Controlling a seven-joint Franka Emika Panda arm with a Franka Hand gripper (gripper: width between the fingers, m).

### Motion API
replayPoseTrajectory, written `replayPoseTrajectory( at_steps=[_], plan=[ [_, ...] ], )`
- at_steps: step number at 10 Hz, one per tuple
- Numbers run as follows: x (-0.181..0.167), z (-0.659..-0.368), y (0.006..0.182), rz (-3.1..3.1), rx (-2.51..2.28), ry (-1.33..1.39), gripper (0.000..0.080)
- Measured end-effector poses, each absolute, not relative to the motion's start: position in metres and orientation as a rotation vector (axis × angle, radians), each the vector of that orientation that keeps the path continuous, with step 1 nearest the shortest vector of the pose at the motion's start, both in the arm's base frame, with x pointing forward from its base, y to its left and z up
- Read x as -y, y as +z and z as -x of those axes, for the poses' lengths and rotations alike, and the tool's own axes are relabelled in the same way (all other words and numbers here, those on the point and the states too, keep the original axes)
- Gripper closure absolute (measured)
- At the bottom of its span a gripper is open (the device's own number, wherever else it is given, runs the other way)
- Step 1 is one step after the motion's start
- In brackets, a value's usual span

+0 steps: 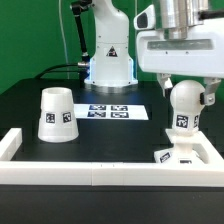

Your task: Assemble lamp

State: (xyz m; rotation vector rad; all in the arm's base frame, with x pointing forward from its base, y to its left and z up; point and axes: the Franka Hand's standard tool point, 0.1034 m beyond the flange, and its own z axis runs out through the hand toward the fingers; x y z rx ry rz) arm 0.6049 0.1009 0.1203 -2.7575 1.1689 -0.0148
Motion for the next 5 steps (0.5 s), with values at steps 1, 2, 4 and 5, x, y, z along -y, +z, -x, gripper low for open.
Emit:
replayPoseTrajectory(
  at_steps=[1, 2, 4, 5],
  plan=[
    [-0.1014, -0.6048, 0.1198, 2.787, -1.087, -0.026, 0.0101],
    [-0.1004, -0.6045, 0.1188, 2.817, -1.004, -0.037, 0.0101],
    [-0.1003, -0.6045, 0.1188, 2.890, -0.778, -0.055, 0.0101],
    [-0.1003, -0.6045, 0.1187, 2.906, -0.719, -0.060, 0.0101]
  ],
)
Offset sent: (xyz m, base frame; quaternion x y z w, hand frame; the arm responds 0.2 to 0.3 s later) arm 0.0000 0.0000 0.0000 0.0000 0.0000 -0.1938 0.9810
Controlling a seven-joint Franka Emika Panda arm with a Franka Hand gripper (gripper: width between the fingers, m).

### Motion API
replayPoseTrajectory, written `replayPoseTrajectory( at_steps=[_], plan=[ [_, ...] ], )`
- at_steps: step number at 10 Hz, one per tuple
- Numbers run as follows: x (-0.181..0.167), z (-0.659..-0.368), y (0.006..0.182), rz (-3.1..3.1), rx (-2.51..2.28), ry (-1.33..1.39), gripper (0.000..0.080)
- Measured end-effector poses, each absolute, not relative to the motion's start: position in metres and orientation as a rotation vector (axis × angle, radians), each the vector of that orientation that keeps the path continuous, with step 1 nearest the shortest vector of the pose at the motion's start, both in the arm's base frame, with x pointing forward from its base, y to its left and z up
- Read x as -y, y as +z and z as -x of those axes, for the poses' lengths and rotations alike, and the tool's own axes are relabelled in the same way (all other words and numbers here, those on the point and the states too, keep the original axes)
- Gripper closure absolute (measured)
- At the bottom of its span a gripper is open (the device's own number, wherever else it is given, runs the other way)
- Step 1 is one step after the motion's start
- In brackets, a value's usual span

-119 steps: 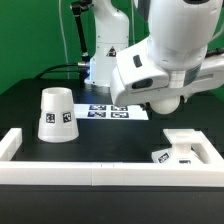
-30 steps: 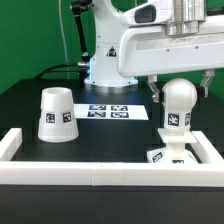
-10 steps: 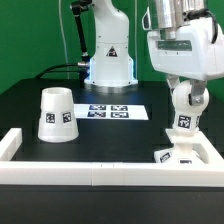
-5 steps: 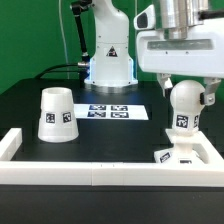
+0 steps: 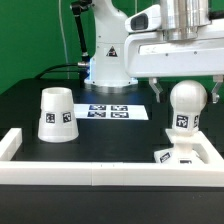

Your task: Assemble lamp

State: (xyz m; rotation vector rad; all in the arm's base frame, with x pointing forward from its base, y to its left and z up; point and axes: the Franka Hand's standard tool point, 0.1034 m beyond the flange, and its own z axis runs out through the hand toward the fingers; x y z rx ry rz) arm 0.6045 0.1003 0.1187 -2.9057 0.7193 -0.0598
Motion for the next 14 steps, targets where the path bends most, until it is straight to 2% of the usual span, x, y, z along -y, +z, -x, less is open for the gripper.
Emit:
replayPoseTrajectory(
  at_steps=[6, 11, 14],
  plan=[
    [-0.110, -0.606, 0.120, 3.072, 0.292, -0.159, 0.0101],
    [-0.109, -0.605, 0.119, 3.008, 0.760, -0.168, 0.0101],
    [-0.108, -0.606, 0.119, 2.865, 1.293, -0.172, 0.0101]
  ],
)
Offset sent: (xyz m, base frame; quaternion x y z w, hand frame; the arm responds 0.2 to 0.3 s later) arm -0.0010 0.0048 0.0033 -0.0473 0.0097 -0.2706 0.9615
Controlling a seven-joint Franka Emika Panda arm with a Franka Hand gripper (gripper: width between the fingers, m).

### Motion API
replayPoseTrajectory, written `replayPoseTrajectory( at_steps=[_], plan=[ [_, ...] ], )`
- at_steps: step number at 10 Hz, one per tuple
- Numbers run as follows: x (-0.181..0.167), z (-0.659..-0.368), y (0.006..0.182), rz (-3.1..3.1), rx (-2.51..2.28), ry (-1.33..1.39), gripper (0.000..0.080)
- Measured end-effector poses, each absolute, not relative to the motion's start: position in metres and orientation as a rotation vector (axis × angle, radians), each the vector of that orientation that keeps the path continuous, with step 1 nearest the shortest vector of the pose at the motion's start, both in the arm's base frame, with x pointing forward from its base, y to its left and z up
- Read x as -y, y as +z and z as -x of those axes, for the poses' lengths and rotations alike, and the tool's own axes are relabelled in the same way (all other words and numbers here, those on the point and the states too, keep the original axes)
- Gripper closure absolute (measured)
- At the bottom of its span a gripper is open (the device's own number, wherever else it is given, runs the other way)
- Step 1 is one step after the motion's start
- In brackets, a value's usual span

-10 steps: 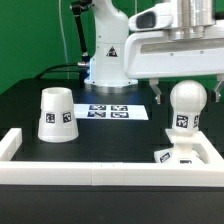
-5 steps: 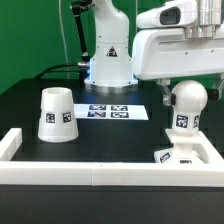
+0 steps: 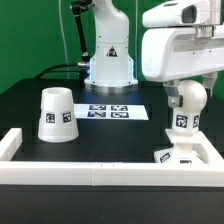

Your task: Assemble lamp

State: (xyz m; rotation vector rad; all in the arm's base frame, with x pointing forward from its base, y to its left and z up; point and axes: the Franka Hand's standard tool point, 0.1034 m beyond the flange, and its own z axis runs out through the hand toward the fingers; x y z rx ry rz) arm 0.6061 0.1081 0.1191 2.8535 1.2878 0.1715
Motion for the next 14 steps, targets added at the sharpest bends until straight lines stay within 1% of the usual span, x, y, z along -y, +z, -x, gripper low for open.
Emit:
replayPoseTrajectory(
  at_steps=[1, 3, 7, 13, 14],
  plan=[
    [-0.111, -0.606, 0.119, -2.832, -1.326, 0.165, 0.0101],
    [-0.111, -0.605, 0.119, -2.648, -1.613, 0.150, 0.0101],
    [-0.102, -0.608, 0.118, -2.301, -2.017, 0.114, 0.0101],
    [-0.101, -0.606, 0.111, -1.992, -2.254, 0.052, 0.0101],
    [-0.102, -0.606, 0.111, -2.031, -2.219, 0.054, 0.0101]
  ],
)
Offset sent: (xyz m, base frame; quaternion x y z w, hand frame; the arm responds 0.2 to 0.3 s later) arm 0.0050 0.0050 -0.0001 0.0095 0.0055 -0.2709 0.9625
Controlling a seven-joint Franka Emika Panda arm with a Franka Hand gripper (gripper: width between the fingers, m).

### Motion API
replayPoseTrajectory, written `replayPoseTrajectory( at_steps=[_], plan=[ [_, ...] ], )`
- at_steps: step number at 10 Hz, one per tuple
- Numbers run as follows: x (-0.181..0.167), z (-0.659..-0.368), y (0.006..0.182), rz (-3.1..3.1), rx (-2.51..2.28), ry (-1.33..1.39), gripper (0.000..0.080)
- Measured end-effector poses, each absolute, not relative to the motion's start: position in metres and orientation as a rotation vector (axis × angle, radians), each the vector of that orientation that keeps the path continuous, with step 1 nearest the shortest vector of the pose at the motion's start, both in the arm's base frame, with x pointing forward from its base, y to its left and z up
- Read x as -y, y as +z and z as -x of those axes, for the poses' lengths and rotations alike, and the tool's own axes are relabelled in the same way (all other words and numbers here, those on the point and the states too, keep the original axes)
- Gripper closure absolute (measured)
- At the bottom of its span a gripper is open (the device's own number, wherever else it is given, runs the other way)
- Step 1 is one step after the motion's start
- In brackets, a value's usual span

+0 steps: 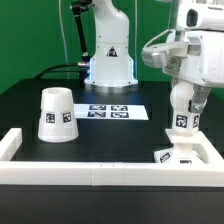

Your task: Assemble lamp

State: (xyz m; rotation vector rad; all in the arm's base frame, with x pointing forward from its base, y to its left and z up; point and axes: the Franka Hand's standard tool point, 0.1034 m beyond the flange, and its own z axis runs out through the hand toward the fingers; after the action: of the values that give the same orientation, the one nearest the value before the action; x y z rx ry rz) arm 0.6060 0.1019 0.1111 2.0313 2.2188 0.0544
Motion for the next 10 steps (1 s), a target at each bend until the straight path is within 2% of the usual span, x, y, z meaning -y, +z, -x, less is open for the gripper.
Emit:
replayPoseTrajectory(
  at_steps=[1, 2, 6, 10],
  plan=[
    [-0.1019, -0.6059, 0.1111, -2.035, -2.215, 0.054, 0.0194],
    [-0.1011, -0.6061, 0.1111, -2.037, -2.213, 0.054, 0.0225],
    [-0.0998, -0.6062, 0.1110, -2.101, -2.155, 0.060, 0.0225],
    [-0.0983, -0.6058, 0.1106, -2.510, -1.687, 0.101, 0.0223]
  ],
)
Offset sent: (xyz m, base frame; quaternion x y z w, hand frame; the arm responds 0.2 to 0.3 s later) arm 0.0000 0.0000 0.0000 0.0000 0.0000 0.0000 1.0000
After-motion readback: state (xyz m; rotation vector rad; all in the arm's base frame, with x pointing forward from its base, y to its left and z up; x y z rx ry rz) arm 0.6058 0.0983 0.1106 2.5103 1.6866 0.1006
